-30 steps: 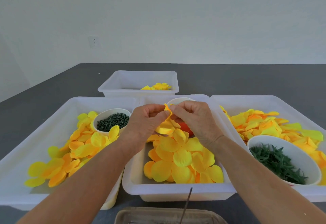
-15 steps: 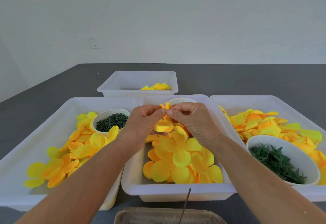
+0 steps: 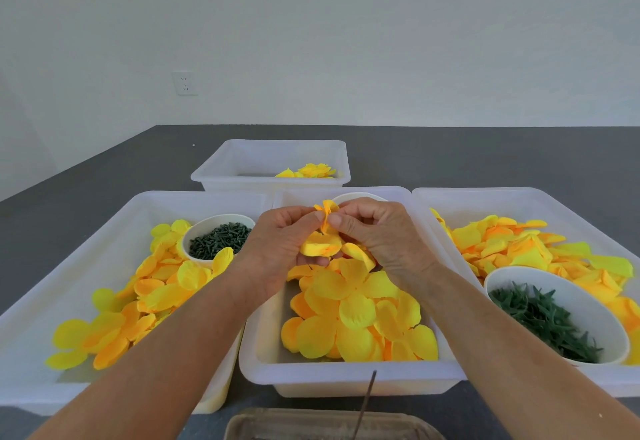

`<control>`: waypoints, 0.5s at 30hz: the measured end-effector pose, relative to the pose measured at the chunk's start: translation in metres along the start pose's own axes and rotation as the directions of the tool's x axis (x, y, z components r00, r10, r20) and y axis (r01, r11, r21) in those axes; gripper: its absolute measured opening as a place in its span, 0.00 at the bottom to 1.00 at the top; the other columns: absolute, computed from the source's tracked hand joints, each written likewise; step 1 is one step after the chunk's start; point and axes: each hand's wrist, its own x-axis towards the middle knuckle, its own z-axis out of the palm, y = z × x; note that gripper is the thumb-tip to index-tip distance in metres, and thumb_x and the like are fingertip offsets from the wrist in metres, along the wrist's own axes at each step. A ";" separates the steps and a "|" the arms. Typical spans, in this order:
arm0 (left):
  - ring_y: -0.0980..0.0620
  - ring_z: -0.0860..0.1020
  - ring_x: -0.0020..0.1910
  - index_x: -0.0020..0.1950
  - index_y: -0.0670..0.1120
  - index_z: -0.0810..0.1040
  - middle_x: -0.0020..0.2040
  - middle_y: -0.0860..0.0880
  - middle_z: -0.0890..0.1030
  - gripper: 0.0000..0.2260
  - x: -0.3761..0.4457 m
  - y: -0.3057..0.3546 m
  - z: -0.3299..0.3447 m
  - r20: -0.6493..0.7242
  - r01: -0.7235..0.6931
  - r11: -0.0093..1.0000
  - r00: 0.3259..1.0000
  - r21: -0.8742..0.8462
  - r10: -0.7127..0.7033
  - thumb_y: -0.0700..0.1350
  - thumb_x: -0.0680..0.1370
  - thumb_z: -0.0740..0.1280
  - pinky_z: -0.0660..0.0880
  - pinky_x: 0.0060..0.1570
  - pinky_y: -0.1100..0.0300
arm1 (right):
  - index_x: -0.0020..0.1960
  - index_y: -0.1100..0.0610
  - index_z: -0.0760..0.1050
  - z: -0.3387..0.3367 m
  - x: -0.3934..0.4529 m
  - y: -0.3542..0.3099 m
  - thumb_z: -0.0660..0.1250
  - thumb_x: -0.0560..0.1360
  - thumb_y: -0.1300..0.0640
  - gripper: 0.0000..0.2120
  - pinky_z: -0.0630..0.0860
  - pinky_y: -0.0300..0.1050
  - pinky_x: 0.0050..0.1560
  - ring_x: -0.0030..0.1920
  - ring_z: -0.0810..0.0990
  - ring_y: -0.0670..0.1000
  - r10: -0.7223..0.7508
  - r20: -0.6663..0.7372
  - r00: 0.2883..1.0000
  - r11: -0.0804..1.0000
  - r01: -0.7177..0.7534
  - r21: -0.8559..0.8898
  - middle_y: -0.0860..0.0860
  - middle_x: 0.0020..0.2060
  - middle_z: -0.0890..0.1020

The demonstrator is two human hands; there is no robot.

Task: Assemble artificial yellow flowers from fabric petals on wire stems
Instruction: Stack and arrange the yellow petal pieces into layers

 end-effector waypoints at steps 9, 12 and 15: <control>0.48 0.82 0.30 0.51 0.37 0.78 0.34 0.43 0.83 0.09 0.000 -0.001 -0.002 0.020 0.024 1.000 1.000 -0.002 -0.024 0.40 0.80 0.60 0.75 0.25 0.63 | 0.47 0.64 0.80 0.001 -0.002 -0.003 0.68 0.75 0.60 0.07 0.73 0.32 0.28 0.29 0.80 0.43 0.047 0.018 0.999 0.999 -0.047 0.014 0.48 0.31 0.82; 0.45 0.82 0.30 0.57 0.39 0.73 0.35 0.41 0.83 0.08 0.001 -0.003 0.000 -0.045 0.008 0.999 0.999 0.052 -0.005 0.39 0.80 0.61 0.76 0.26 0.62 | 0.44 0.59 0.81 0.002 0.000 -0.001 0.67 0.75 0.60 0.05 0.75 0.32 0.31 0.33 0.79 0.43 0.060 -0.019 0.998 0.993 -0.062 -0.096 0.51 0.35 0.83; 0.33 0.80 0.35 0.63 0.52 0.67 0.42 0.29 0.78 0.14 0.005 -0.009 -0.001 -0.115 -0.077 0.971 0.988 0.228 0.105 0.38 0.80 0.60 0.80 0.35 0.47 | 0.38 0.55 0.79 0.004 0.002 0.001 0.66 0.75 0.62 0.08 0.73 0.30 0.28 0.31 0.77 0.41 0.094 -0.085 0.992 0.985 -0.105 -0.139 0.50 0.32 0.81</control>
